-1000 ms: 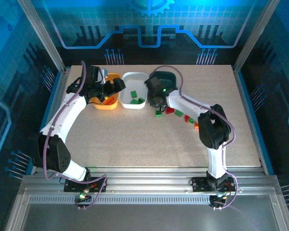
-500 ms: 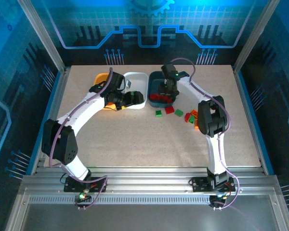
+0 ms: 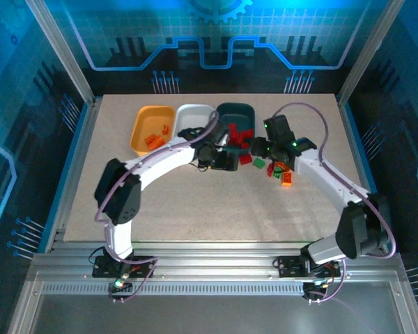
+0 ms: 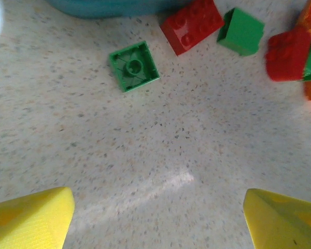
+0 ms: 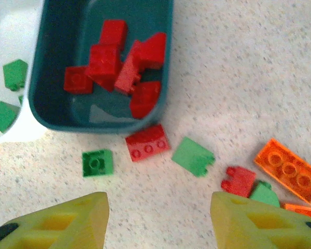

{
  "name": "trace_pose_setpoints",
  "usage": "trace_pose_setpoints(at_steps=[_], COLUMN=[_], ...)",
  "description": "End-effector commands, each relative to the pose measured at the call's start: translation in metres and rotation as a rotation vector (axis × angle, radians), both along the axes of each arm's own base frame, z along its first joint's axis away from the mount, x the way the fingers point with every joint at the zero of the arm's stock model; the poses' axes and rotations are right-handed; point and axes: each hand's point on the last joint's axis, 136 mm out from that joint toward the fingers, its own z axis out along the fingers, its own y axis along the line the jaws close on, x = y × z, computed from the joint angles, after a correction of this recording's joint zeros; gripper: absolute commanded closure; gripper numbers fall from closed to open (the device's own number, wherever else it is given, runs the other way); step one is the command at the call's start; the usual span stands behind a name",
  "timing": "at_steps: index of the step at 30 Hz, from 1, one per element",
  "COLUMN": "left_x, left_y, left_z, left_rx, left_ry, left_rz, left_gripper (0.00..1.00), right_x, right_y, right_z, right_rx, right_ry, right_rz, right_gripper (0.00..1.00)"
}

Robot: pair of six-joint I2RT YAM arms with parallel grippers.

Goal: Sort the legos into containers by color

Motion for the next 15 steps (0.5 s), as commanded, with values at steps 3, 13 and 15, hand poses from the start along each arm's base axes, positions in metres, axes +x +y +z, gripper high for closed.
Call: trace_pose_setpoints(at_steps=[3, 13, 15], left_x=[0.027, 0.067, 0.073], left_y=[-0.008, -0.013, -0.018], left_z=[-0.033, -0.070, -0.072], left_rx=[0.134, 0.177, 0.166], left_ry=[-0.088, -0.222, -0.240], left_rz=[0.111, 0.219, 0.213], left_gripper=[0.22, 0.30, 0.32], right_x=[-0.020, -0.033, -0.034], right_y=[-0.026, -0.044, -0.044], right_z=[-0.010, -0.035, -0.040], right_rx=[0.005, 0.034, 0.035], right_ry=[-0.049, -0.041, -0.026], right_rz=[-0.083, -0.142, -0.141], right_gripper=[0.43, 0.41, 0.41])
